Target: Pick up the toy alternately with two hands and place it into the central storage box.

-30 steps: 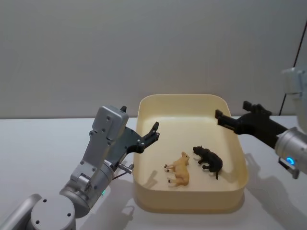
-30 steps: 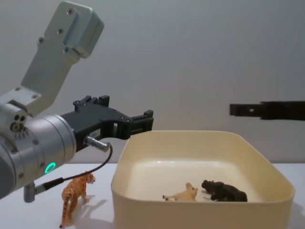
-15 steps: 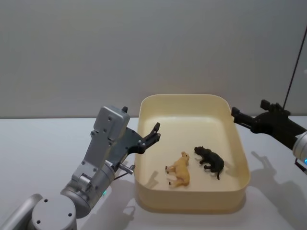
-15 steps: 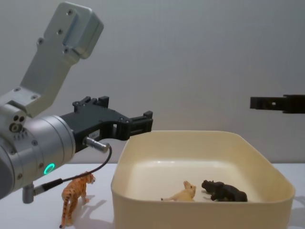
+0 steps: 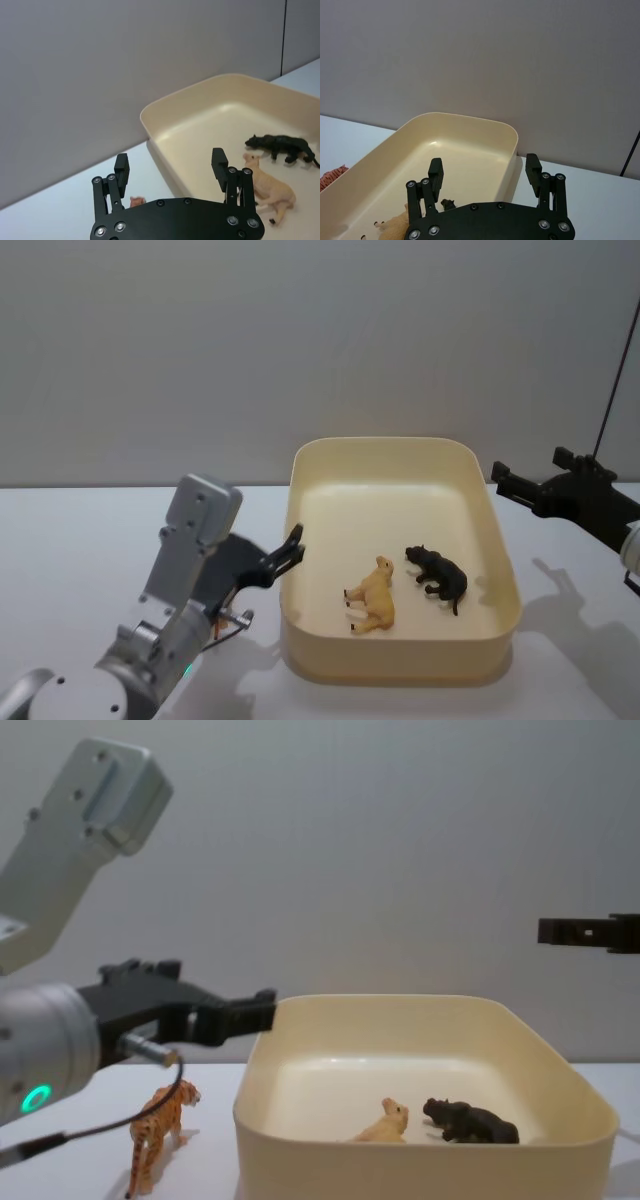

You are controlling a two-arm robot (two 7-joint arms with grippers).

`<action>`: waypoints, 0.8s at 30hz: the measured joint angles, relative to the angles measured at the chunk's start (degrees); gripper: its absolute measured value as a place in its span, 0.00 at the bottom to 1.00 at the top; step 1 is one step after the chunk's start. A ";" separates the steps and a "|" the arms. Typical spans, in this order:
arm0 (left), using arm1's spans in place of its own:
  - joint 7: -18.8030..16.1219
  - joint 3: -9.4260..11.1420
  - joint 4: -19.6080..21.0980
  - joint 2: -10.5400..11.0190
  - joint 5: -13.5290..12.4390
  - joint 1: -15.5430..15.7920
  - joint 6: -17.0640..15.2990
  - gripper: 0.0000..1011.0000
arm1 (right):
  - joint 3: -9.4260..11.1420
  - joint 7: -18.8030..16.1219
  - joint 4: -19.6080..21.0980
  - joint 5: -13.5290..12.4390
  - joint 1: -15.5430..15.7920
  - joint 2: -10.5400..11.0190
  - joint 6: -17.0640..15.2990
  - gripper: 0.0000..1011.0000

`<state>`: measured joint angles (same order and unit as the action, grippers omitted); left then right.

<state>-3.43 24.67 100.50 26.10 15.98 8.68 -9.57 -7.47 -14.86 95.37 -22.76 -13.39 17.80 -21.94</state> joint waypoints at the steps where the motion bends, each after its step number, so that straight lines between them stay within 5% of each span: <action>1: -0.29 -0.09 0.44 0.27 0.50 -0.34 -0.78 0.99 | 0.03 0.01 0.03 -0.02 0.02 0.02 0.00 0.99; 12: -3.33 -1.54 4.89 3.03 5.73 -3.66 -7.93 0.99 | 0.16 0.14 0.27 -0.22 0.22 0.19 0.00 0.99; 24: -2.99 -2.61 3.99 2.97 8.22 -3.62 -11.20 0.99 | 0.24 0.21 0.37 -0.33 0.28 0.26 0.00 0.99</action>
<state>-6.42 22.06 104.48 29.06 24.20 5.06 -20.77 -7.22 -14.65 95.74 -23.09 -13.11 18.06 -21.94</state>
